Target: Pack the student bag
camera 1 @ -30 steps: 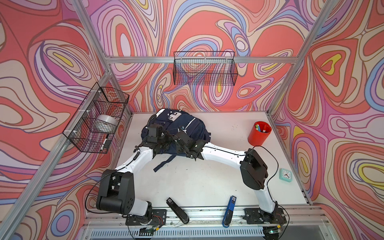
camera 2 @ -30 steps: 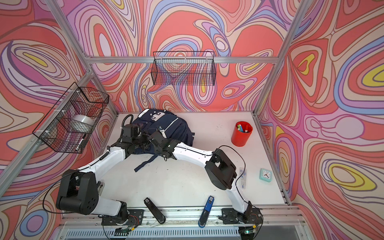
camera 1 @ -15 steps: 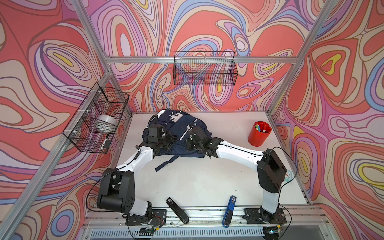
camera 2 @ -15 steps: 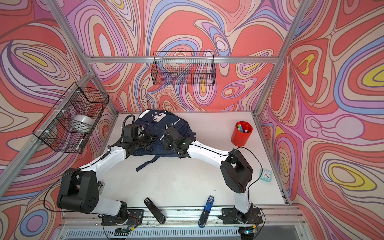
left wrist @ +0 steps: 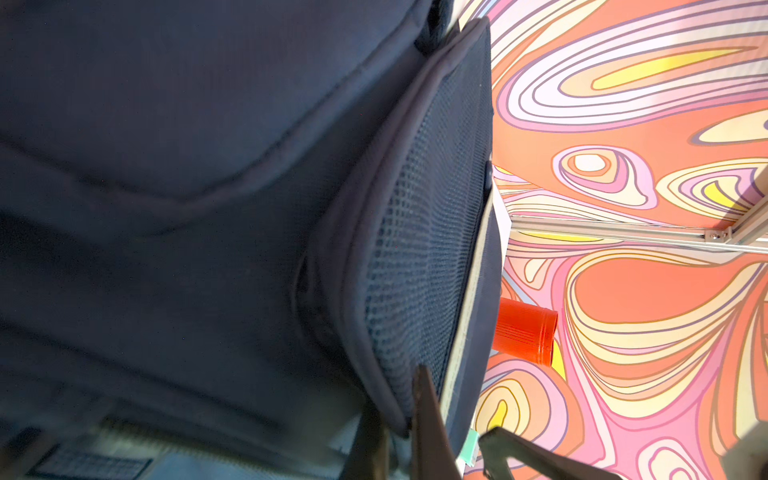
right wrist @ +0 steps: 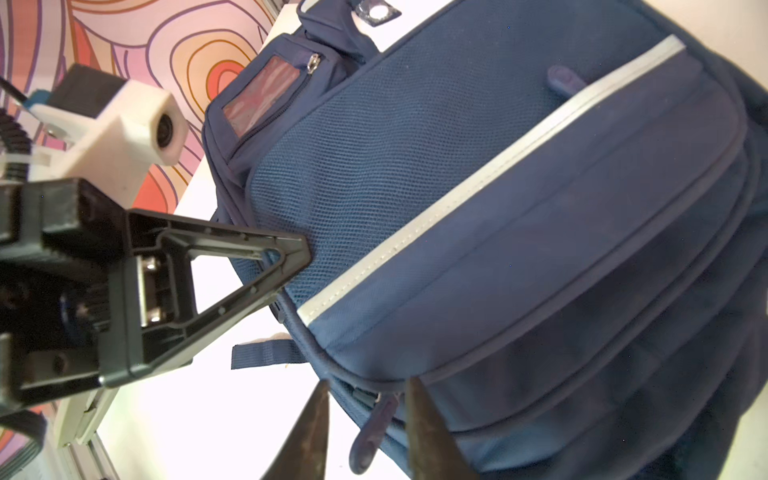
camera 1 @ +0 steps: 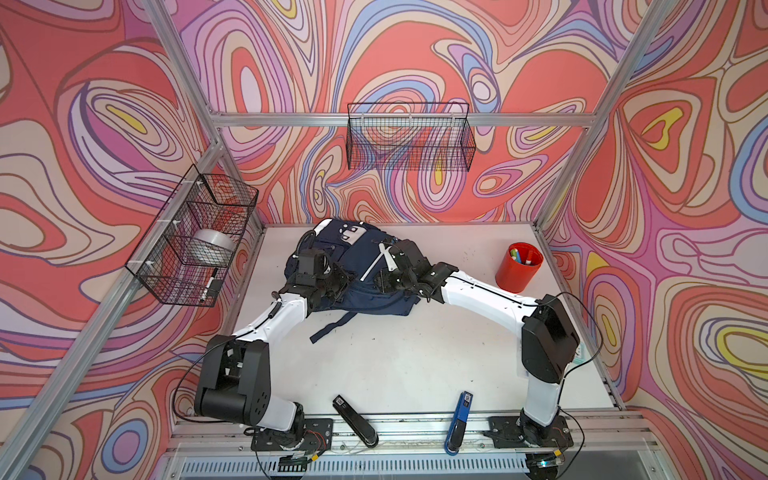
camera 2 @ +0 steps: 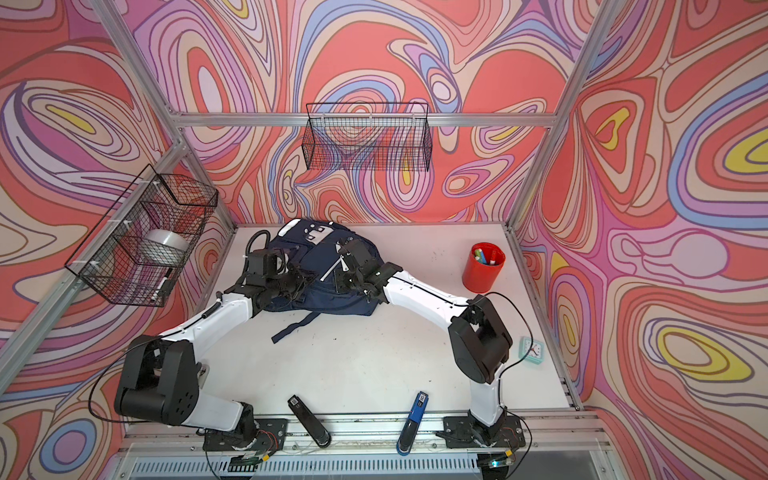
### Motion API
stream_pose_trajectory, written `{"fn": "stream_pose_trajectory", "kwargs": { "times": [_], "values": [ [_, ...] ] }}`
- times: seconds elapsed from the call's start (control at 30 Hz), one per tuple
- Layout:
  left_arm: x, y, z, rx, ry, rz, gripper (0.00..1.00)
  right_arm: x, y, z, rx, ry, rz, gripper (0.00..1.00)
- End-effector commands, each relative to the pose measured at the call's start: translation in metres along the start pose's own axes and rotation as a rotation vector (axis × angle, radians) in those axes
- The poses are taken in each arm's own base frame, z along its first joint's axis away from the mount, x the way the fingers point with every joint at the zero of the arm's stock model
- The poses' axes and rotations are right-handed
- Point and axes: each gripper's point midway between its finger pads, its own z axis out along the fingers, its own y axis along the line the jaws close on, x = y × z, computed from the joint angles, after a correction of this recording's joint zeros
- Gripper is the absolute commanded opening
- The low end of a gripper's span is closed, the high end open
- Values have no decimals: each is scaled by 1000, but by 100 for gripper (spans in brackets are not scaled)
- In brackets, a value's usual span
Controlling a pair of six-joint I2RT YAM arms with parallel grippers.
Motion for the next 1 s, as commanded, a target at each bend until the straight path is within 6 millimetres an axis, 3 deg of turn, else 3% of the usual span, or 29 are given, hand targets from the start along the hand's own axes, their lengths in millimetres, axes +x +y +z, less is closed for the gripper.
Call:
{"fn": "stream_pose_trajectory", "kwargs": {
  "times": [0.0, 0.37, 0.57, 0.8, 0.9, 0.97],
  "values": [
    [12, -12, 2, 69, 58, 12, 0, 8, -1, 6, -3, 38, -21, 40],
    [12, -15, -1, 77, 51, 18, 0, 30, -17, 24, 96, 137, -18, 44],
    [15, -13, -2, 73, 61, 19, 0, 37, -27, 28, 133, 137, -34, 26],
    [15, -13, -5, 72, 54, 17, 0, 40, -23, 32, 109, 162, -78, 24],
    [15, -12, -6, 67, 53, 20, 0, 46, -30, 38, 129, 207, -107, 7],
    [16, -12, -8, 59, 55, 28, 0, 42, -38, 32, 174, 193, -128, 0]
  ]
}}
